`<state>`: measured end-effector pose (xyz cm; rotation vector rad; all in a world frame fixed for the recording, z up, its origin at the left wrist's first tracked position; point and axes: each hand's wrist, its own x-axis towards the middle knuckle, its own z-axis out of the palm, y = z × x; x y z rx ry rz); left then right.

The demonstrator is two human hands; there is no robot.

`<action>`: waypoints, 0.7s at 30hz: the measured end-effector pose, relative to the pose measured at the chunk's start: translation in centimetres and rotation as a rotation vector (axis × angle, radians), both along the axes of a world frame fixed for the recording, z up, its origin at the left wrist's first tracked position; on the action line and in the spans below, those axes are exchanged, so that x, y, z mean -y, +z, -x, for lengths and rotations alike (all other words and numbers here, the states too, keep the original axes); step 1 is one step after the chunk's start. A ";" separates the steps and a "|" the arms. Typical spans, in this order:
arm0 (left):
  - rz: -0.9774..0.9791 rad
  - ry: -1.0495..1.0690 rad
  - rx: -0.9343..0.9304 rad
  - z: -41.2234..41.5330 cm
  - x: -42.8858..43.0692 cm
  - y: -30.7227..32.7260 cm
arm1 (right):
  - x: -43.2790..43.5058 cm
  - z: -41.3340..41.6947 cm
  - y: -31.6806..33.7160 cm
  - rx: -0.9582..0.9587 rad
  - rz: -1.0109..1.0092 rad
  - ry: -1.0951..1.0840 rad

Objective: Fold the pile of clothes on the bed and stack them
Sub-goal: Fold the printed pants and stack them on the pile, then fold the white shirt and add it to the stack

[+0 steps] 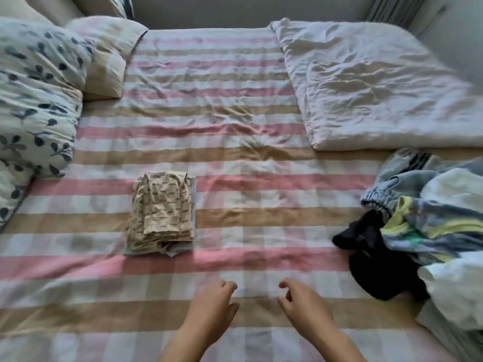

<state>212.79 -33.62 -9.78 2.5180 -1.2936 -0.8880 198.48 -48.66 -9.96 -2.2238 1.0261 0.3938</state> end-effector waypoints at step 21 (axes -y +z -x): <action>0.440 0.035 -0.028 33.6 33.7 -0.1 | 26.6 33.3 1.4 0.223 0.319 -0.314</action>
